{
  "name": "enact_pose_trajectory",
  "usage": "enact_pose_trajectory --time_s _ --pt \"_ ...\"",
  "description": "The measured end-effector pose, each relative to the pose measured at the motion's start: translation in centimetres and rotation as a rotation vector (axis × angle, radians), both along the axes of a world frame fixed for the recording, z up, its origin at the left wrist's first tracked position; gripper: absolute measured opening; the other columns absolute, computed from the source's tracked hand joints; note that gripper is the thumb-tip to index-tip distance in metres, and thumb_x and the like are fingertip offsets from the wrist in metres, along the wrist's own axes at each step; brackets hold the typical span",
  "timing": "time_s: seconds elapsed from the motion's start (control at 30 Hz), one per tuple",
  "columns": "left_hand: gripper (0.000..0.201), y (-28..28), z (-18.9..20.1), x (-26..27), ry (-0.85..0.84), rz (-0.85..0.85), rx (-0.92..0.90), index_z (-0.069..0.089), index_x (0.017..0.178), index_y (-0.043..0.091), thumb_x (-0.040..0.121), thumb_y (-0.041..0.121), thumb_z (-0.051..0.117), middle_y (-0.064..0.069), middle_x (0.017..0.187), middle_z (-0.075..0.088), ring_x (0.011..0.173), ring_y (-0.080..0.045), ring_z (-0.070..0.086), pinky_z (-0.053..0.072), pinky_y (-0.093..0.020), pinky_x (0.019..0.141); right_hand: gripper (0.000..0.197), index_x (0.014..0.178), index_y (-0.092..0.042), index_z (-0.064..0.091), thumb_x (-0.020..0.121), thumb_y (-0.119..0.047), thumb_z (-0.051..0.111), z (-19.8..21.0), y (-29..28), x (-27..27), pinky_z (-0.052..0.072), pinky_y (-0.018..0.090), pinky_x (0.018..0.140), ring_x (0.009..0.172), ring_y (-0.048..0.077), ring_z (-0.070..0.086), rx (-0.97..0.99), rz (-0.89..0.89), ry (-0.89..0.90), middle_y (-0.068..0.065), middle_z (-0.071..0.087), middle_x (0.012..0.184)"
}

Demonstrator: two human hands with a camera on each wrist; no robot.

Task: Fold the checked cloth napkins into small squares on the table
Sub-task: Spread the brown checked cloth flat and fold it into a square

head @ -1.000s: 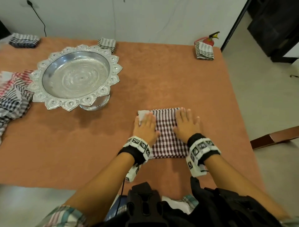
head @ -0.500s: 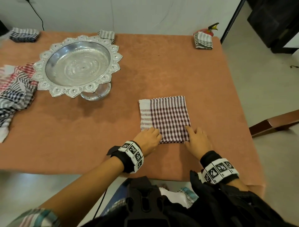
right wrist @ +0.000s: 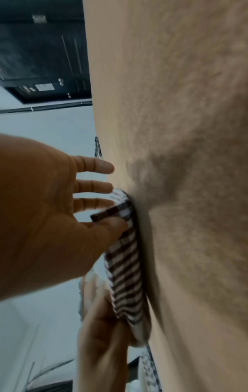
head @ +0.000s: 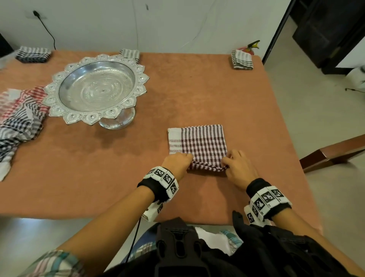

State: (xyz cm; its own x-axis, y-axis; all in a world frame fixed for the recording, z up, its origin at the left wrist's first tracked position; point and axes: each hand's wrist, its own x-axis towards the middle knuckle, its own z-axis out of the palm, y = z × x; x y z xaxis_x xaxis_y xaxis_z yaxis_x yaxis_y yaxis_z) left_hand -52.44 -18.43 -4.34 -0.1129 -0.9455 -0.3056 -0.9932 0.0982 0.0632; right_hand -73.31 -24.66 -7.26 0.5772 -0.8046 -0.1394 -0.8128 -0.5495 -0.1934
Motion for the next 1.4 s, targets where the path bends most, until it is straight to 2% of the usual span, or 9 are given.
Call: enact_pose_trajectory --time_s 0.17,0.3,0.6,0.83,0.93,1.07,1.17,1.27,1.4 --pt "0.041 -0.1 0.2 0.9 0.119 -0.077 0.182 0.045 0.127 0.01 0.089 -0.002 0.041 -0.018 0.11 0.062 0.101 -0.034 0.059 0.047 -0.039 0.077 0.023 0.078 -0.019 0.056 0.07 -0.03 0.038 1.6 -1.5 -0.2 0.031 0.025 0.073 0.082 0.013 0.039 0.302 0.146 0.069 0.0 0.055 0.087" --pt "0.037 -1.4 0.3 1.9 0.119 -0.02 0.073 0.045 0.124 0.01 0.088 0.001 0.04 -0.017 0.105 0.063 0.095 -0.034 0.06 0.047 -0.039 0.074 0.028 0.054 -0.012 0.037 0.079 -0.004 0.047 2.8 -2.9 2.1 0.021 0.023 0.049 0.049 0.013 0.029 0.331 0.007 -0.135 0.002 0.037 0.053" --pt "0.039 -6.8 -2.1 5.3 0.275 0.282 -0.09 0.049 0.116 0.007 0.084 -0.014 0.04 -0.012 0.118 0.058 0.105 -0.028 0.056 0.047 -0.034 0.085 0.04 0.051 -0.01 0.027 0.087 0.002 0.04 1.7 -8.8 8.3 0.021 0.026 0.044 0.05 0.019 0.029 0.231 -0.355 -0.102 0.004 0.029 0.052" --pt "0.032 -7.0 -3.2 6.2 0.433 0.334 -0.108 0.048 0.121 0.011 0.096 0.03 0.047 -0.007 0.121 0.058 0.107 -0.022 0.057 0.047 -0.032 0.087 0.04 0.051 -0.01 0.031 0.088 -0.006 0.044 -0.4 -9.3 8.1 0.03 0.026 0.047 0.048 0.017 0.032 0.218 -0.485 -0.052 0.004 0.035 0.054" --pt "0.034 -6.7 -3.3 6.6 0.387 0.317 -0.092 0.043 0.129 0.012 0.095 0.015 0.048 -0.01 0.124 0.057 0.11 -0.025 0.056 0.049 -0.036 0.09 0.038 0.052 -0.011 0.03 0.087 -0.006 0.044 -0.3 -9.2 8.2 0.027 0.024 0.046 0.048 0.016 0.031 0.205 -0.49 -0.052 0.004 0.034 0.054" --pt "0.033 -6.6 -3.3 6.5 0.293 0.368 -0.153 0.045 0.125 0.01 0.093 0.002 0.044 -0.012 0.115 0.061 0.1 -0.027 0.057 0.051 -0.038 0.082 0.031 0.059 -0.011 0.036 0.089 -0.012 0.044 -0.3 -9.1 8.3 0.039 0.032 0.059 0.06 0.024 0.044 0.19 -0.52 -0.061 0.005 0.041 0.062" --pt "0.037 -6.1 -3.3 5.8 0.158 0.354 -0.283 0.046 0.125 0.011 0.089 0.0 0.043 -0.008 0.119 0.056 0.107 -0.026 0.052 0.043 -0.034 0.085 0.008 0.087 -0.007 0.049 0.091 -0.013 0.046 0.5 -8.5 8.4 0.044 0.035 0.067 0.079 0.029 0.053 0.172 -0.53 -0.087 0.013 0.056 0.087" --pt "0.042 -5.5 -2.7 4.8 0.115 0.269 -0.417 0.057 0.114 0.008 0.074 -0.005 0.056 -0.01 0.11 0.061 0.102 -0.028 0.058 0.047 -0.038 0.086 0.031 0.12 -0.008 0.047 0.089 -0.015 0.048 1.3 -7.0 8.5 0.043 0.039 0.086 0.11 0.03 0.05 -0.052 -0.421 0.013 0.012 0.055 0.119" --pt "0.029 -4.5 -2.6 3.0 0.123 -0.049 -0.392 0.064 0.091 0.001 0.062 -0.006 0.065 -0.016 0.09 0.067 0.084 -0.033 0.064 0.053 -0.038 0.077 0.044 0.133 -0.015 0.041 0.089 -0.017 0.044 1.8 -3.8 10.5 0.032 0.043 0.105 0.131 0.026 0.035 -0.123 -0.108 0.049 0.006 0.041 0.141"
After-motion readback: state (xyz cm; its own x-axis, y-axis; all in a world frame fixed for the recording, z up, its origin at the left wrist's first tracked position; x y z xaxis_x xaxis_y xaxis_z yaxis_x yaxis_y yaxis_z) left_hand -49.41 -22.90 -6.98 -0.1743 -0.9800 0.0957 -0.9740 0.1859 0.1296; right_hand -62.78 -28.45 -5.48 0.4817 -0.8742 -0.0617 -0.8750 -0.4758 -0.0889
